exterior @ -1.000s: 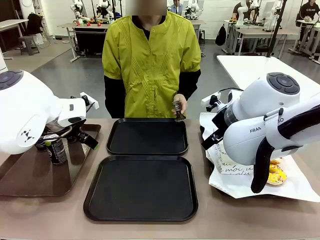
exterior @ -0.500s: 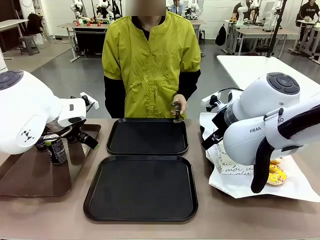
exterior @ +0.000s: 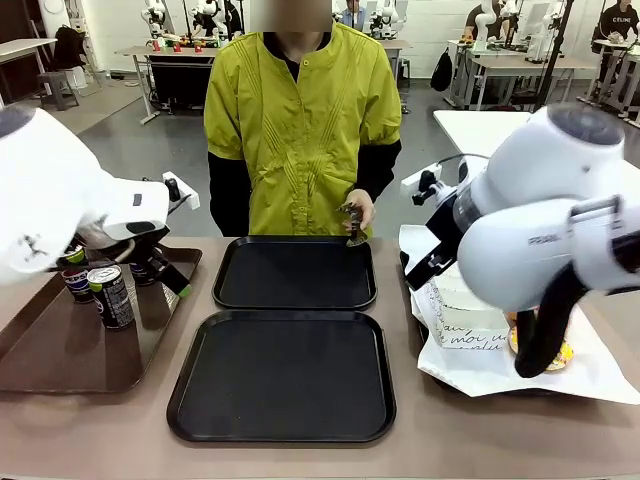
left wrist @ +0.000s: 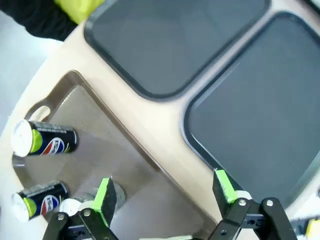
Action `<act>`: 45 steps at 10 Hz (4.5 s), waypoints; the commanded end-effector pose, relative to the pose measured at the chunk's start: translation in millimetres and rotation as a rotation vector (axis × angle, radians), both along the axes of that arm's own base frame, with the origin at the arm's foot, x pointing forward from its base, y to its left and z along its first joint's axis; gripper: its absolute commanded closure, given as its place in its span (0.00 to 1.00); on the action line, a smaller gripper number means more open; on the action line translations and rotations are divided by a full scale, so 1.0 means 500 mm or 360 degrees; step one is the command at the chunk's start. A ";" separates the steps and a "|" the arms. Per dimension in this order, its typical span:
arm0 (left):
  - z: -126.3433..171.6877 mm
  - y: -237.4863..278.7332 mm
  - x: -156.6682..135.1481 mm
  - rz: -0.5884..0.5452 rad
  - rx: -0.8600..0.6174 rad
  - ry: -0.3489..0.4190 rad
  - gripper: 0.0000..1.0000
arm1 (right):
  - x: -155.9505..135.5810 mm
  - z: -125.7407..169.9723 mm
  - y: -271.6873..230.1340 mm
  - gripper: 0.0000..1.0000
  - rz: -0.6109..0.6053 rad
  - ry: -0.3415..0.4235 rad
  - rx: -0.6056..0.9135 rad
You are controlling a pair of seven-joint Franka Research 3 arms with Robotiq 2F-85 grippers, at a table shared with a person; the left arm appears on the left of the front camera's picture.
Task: Set up donuts and drinks on trays.
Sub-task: Pick up one Pepsi coke and place it on the Flat Tray.
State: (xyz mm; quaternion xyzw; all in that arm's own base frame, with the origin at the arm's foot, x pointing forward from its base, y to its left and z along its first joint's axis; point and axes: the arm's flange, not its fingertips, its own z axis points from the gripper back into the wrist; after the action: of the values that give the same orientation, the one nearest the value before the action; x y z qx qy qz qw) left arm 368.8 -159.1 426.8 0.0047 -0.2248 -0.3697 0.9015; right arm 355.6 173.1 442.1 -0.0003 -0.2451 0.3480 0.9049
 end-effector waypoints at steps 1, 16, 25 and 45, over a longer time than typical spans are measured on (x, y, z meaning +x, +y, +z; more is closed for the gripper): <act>-0.005 0.103 -0.252 -0.0124 0.0008 0.0187 0.00 | -0.274 0.002 -0.101 0.00 -0.0010 0.0119 -0.0115; 0.097 0.353 -0.154 0.0202 -0.1842 0.0648 0.00 | -0.303 0.034 -0.508 0.00 -0.0777 0.0601 0.1859; -0.016 0.558 -0.188 0.0713 -0.1810 0.0756 0.00 | -0.341 -0.077 -0.688 0.00 -0.0774 0.0635 0.2217; 0.063 0.540 -0.092 0.0807 -0.1516 0.0616 0.00 | -0.310 -0.034 -0.774 0.00 -0.0787 0.0654 0.2217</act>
State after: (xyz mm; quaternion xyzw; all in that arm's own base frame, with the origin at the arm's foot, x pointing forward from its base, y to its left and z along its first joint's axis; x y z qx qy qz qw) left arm 310.0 127.0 442.3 -0.4639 -0.1874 0.0091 0.8658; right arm 198.1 -211.9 425.1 0.5741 -0.2156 -0.1134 0.7817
